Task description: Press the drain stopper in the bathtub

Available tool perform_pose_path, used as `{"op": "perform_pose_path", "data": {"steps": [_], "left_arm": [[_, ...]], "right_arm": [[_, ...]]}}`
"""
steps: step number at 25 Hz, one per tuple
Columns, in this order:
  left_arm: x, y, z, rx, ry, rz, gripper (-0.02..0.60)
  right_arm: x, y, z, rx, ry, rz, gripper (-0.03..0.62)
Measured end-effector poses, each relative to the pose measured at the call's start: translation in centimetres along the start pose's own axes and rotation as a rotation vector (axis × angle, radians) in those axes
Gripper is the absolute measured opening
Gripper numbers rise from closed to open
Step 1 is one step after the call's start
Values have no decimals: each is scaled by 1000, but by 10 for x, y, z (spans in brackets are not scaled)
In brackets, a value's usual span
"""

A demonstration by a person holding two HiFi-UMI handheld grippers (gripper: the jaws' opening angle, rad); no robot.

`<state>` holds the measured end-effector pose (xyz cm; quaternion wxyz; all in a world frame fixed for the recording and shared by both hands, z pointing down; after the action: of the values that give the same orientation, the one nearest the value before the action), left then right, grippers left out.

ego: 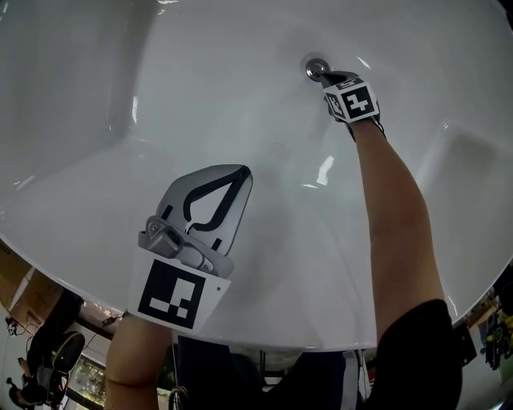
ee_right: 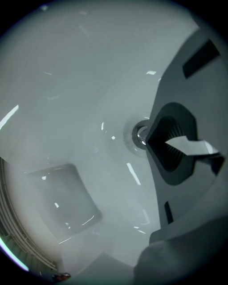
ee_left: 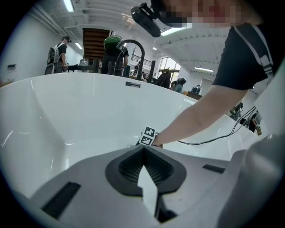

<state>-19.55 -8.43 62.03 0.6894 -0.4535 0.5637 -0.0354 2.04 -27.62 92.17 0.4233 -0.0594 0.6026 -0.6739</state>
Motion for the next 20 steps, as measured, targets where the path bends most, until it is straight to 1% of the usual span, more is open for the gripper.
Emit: {"op": "perform_pose_path", "data": {"steps": [5,7,9,15,20], "left_arm": [[-6,-14,2,-35,24,-46,8],[-7,-15,2,-49,18,-63,8],[-7,-14,3,-52,5,-75,8],[-8,-15,6,-63,5,-87,8],[-9,-16,5,-57,9,-87,8]], "right_arm": [[-3,-19,8,-26,44,-36,11],[-3,-26,9,-32,55,-42,11],[1,-32,9,-26,43,-28,11],[3,-34,13,1,30,-20,12],[8,-35,13,1,39,-84,11]]}}
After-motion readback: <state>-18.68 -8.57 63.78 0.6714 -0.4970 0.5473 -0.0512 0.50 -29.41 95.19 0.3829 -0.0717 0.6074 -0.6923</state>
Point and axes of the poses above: the fingertips, and each gripper's own axes: y backward along the fingers, z to its right, x out of its top, the point moved 9 cm from there along y, backward along the fingers, and after that the axes turned 9 degrees about x, right-handed, at the moved point
